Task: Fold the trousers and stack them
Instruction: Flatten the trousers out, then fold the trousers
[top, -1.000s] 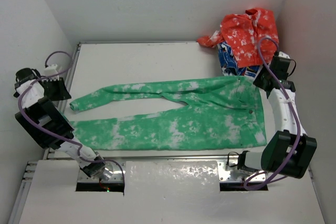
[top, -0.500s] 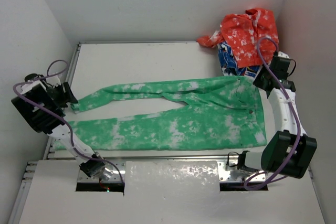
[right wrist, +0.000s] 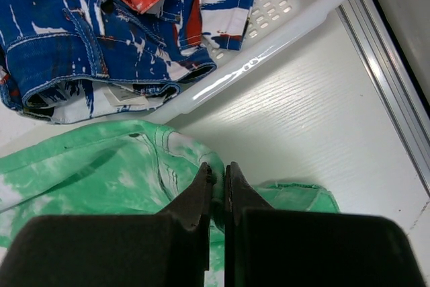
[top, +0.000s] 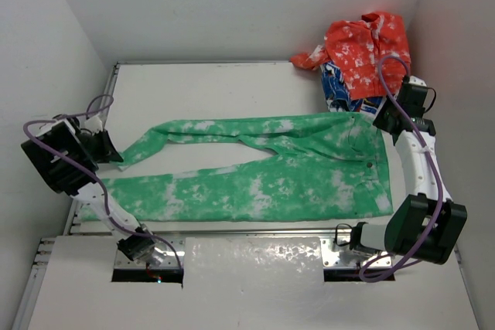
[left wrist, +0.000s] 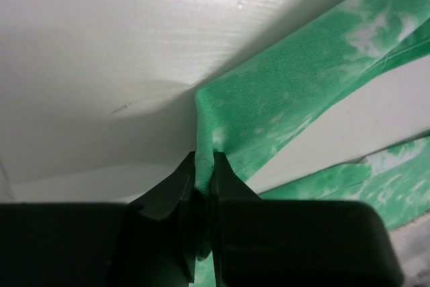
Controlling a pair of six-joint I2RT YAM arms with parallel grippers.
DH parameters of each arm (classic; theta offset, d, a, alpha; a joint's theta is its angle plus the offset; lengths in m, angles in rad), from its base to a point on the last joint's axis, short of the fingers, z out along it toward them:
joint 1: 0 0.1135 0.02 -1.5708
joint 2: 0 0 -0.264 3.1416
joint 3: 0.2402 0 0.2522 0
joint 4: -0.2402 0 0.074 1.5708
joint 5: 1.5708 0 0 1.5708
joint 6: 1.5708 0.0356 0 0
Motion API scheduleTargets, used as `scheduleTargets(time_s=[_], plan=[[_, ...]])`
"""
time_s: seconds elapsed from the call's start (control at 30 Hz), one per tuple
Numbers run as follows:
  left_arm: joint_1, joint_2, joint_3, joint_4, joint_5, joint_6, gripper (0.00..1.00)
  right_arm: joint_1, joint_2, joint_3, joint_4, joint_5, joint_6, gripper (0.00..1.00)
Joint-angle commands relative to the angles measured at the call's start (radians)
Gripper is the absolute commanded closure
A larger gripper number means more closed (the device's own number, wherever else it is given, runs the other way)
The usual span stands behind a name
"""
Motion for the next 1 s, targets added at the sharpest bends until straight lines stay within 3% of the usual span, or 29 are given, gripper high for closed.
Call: scheduleTargets(time_s=[0.0,0.1,0.13,0.17,0.2,0.27,0.43,0.53,0.73,0.83,0.97], plan=[[-0.052,-0.137,0.072,0.103,0.024,0.046,1.0,0.001,-0.023,0.017,0.021,0.012,-0.012,1.0],[-0.217,-0.288,0.024,0.404,-0.209,0.07,1.0,0.002,-0.024,0.012,0.023,0.006,-0.012,1.0],[-0.309,-0.358,-0.05,0.578,-0.361,0.133,1.0,0.001,-0.029,0.006,0.024,0.004,-0.009,1.0],[-0.31,-0.37,-0.073,0.647,-0.44,0.17,1.0,0.002,-0.032,0.006,0.026,0.004,-0.007,1.0],[-0.397,-0.363,-0.078,0.681,-0.517,0.198,1.0,0.001,-0.037,-0.003,0.027,0.004,-0.004,1.0],[-0.459,-0.32,-0.067,0.697,-0.667,0.229,1.0,0.001,-0.046,-0.015,0.041,0.003,0.002,1.0],[-0.629,-0.294,-0.346,0.92,-0.855,0.434,1.0,0.001,-0.052,-0.046,0.053,-0.011,0.014,1.0],[-0.692,-0.291,-0.512,0.968,-0.898,0.46,1.0,0.001,-0.044,-0.049,0.055,-0.022,0.019,1.0],[-0.845,-0.324,-0.618,0.913,-0.866,0.428,0.91,0.002,-0.015,-0.019,0.041,-0.036,0.016,1.0],[-0.91,-0.329,-0.616,0.783,-0.813,0.384,0.77,0.001,-0.014,-0.012,0.046,-0.039,0.009,1.0],[-0.942,-0.34,-0.584,0.637,-0.702,0.324,0.49,0.001,-0.035,-0.028,0.064,-0.042,0.011,1.0]])
